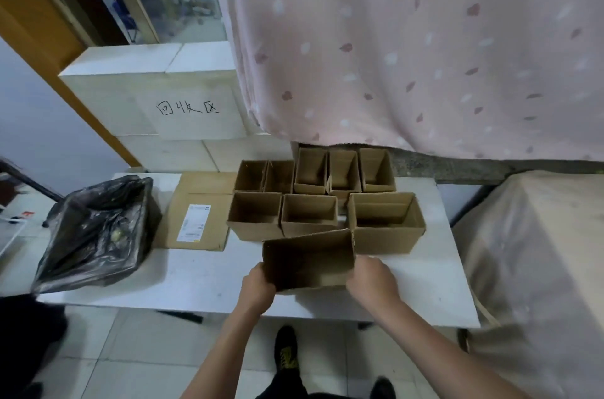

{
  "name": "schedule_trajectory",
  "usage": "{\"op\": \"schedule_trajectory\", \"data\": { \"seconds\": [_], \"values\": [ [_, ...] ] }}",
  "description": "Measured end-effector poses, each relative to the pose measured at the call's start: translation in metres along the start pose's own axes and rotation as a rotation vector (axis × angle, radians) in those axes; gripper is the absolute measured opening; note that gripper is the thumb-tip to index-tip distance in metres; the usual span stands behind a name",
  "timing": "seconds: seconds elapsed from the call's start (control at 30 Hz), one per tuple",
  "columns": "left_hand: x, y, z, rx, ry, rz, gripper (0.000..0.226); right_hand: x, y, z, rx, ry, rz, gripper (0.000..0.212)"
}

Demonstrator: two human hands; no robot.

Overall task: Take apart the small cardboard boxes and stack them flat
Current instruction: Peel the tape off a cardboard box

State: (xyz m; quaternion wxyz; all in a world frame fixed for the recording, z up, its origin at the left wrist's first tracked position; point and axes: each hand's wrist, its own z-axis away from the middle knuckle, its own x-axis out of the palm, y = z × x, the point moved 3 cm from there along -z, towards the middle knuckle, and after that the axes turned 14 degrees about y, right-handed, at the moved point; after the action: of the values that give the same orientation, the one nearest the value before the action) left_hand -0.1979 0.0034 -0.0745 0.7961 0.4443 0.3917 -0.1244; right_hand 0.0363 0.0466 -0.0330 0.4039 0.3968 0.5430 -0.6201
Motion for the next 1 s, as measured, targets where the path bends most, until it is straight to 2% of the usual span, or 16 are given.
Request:
{"op": "schedule_trajectory", "data": {
  "seconds": [0.13,0.33,0.47,0.57,0.63,0.87,1.0],
  "values": [
    [0.032,0.016,0.045,-0.178,-0.002,0.241,0.029,-0.029,0.051,0.010,-0.051,-0.028,-0.007,0.025],
    [0.064,0.030,0.093,-0.337,0.026,0.449,0.044,-0.048,0.113,0.028,-0.118,-0.238,-0.216,0.040],
    [0.071,0.041,0.110,-0.387,0.003,0.547,0.043,-0.064,0.151,0.034,-0.147,-0.349,-0.364,0.089],
    [0.076,0.054,0.115,-0.382,-0.051,0.571,0.040,-0.079,0.179,0.027,-0.195,-0.273,-0.287,0.115],
    [0.084,0.064,0.116,-0.364,-0.113,0.583,0.039,-0.085,0.194,0.018,-0.190,-0.239,-0.217,0.126],
    [0.114,0.103,0.112,-0.310,-0.375,0.585,0.034,-0.100,0.233,-0.007,-0.224,-0.226,-0.128,0.128],
    [0.129,0.112,0.112,-0.312,-0.380,0.477,0.029,-0.106,0.243,-0.015,-0.281,-0.157,-0.079,0.124]
  ]
}}
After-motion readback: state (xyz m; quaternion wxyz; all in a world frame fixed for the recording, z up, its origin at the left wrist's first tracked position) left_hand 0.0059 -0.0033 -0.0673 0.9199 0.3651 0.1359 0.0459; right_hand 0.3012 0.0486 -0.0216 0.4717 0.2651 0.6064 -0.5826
